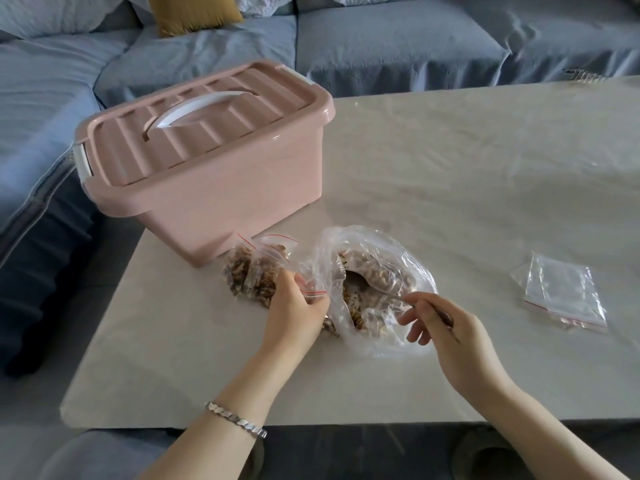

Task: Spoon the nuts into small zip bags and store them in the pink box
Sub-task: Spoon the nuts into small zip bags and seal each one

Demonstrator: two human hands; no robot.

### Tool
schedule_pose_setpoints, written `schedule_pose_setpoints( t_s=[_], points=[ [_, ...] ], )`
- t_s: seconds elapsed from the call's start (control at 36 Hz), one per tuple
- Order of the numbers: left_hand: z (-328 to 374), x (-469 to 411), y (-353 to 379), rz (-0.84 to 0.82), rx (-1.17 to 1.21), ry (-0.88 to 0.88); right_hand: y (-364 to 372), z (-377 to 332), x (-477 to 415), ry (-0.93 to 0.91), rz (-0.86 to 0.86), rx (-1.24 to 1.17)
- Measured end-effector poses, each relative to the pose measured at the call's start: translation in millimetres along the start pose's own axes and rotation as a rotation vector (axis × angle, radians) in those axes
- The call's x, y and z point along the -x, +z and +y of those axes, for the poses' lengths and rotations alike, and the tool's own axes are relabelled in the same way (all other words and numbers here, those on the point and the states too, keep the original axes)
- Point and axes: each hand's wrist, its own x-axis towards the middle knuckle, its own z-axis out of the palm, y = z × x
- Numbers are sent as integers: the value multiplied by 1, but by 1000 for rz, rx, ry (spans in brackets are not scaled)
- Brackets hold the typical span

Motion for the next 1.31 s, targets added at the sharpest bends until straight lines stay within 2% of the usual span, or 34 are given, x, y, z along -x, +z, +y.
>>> schedule_pose_setpoints(
  t_s=[0.44,0.67,0.86,1.0,1.11,1.19,1.31],
  points=[
    [2,-1,5,11,8,16,16,7,17,7,205,-91],
    [2,-2,7,1,20,9,24,8,23,21,147,-37],
    [7,1,18,-33,107,21,25,8,35,186,194,-281],
    [13,5,24,-77,164,77,22,1,32,424,206,-600],
    [10,4,17,-41,110,90,16,1,27,591,185,-868],
    [7,4,8,4,64,101,11,1,25,608,180,-922],
    [3,6,-4,29,-19,83,5,0,24,540,183,-862]
  ],
)
